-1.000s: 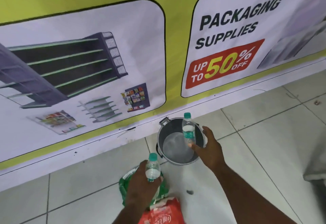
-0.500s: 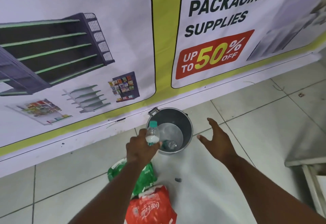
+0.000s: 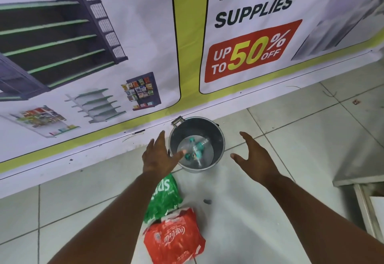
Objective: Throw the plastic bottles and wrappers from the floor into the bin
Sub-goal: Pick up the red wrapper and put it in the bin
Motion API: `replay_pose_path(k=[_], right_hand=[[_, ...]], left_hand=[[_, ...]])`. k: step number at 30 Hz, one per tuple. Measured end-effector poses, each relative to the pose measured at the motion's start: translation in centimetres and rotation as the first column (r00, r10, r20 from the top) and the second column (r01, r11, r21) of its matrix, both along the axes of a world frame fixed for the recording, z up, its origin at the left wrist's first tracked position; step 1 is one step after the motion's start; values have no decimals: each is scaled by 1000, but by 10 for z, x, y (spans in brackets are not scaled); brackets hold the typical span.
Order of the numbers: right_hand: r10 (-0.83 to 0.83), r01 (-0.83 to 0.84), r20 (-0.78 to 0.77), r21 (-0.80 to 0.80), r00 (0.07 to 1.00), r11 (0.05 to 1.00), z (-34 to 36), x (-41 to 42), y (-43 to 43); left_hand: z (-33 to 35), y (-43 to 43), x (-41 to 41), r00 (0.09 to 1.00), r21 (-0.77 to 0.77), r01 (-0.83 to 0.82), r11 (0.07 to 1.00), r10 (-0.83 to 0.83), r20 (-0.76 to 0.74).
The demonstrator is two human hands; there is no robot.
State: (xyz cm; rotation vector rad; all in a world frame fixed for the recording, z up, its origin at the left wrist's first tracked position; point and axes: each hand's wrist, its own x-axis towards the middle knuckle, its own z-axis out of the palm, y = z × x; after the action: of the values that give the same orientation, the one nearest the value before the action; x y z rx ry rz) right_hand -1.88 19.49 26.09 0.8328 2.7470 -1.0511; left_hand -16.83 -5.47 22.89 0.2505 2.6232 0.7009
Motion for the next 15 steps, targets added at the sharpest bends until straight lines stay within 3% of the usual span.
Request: replay_pose_path(k=[7, 15], right_hand=[[34, -32, 27, -49, 999, 998, -29, 21, -51], [385, -384, 198, -45, 901, 922, -146, 62, -137]], left_hand=[[-31, -86, 37, 1000, -111, -13, 994, 15, 19], [-109, -153, 75, 992, -239, 130, 962, -127, 25]])
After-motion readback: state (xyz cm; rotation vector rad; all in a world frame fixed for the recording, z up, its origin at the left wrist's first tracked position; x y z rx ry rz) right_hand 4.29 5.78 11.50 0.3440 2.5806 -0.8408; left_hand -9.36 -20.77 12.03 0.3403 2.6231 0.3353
